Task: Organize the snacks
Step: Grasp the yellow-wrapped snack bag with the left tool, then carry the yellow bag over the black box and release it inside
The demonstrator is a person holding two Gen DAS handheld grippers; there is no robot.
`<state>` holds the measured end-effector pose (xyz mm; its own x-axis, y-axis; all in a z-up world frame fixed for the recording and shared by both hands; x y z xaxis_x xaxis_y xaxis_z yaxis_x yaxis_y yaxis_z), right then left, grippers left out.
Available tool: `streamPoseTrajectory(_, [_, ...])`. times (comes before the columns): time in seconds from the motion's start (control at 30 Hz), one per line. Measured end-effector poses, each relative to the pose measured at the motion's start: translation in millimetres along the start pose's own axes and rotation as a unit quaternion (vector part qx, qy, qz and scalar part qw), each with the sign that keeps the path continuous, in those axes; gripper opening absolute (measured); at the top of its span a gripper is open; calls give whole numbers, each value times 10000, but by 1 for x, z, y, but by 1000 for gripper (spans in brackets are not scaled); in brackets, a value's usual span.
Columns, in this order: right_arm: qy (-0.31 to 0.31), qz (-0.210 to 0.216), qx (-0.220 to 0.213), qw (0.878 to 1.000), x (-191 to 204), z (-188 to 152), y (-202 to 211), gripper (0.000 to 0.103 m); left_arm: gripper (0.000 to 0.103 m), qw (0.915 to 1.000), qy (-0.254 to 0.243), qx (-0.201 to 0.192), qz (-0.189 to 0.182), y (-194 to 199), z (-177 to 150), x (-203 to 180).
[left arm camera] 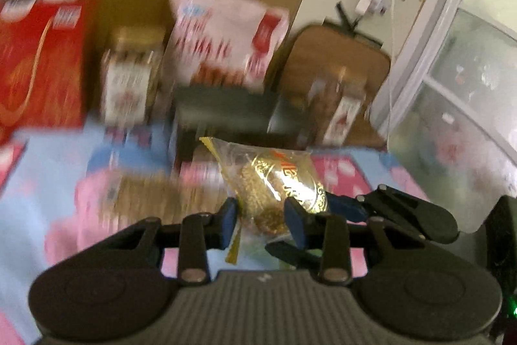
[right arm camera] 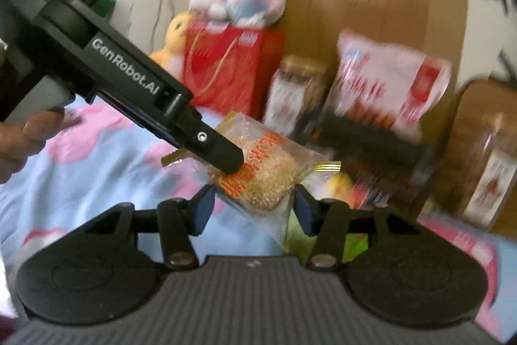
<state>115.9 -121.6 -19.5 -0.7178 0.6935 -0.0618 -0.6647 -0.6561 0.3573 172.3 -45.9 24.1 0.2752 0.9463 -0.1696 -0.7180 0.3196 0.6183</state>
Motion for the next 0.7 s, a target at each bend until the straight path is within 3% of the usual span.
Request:
streamPoseTrajectory(0.1, [93, -306, -177, 9993, -41, 24, -11, 56, 33, 9996, -127, -245, 44, -28, 43, -11])
streamPoseTrajectory(0.2, [-222, -364, -141, 9990, -87, 34, -30, 56, 33, 9996, -180, -198, 117, -73, 72, -17])
streamPoseTrajectory(0.33, [-809, -328, 143, 9961, -141, 27, -62, 56, 36, 9996, -84, -50, 259, -128, 87, -15])
streamPoseTrajectory(0.43, [-907, -454, 281, 9944, -160, 19, -78, 59, 35, 9979, -84, 28, 640, -152, 89, -4])
streamPoseTrajectory(0.5, [-902, -581, 217, 9940, -165, 17, -76, 66, 35, 9975, -69, 55, 694, -153, 85, 2])
streamPoseTrajectory(0.6, [-1057, -595, -78, 9926, -164, 12, -52, 67, 35, 9977, 55, -87, 676, -138, 80, 8])
streamPoseTrajectory(0.7, [-1511, -230, -221, 9880, -155, -1, -29, 66, 35, 9990, 253, -107, 356, -115, 66, 12])
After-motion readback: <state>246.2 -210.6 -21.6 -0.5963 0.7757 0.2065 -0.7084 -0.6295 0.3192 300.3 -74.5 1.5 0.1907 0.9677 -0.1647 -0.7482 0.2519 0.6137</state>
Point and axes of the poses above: each gripper's, at about its wrist camera, not at the fingertips, and y roughly against the way its jaws point, x to its left, z to its top, the point moved 10 cm from there along -y, roughly the way its jaws point, and after that the axes turned 14 degrees about z, right-handed, at the moved point
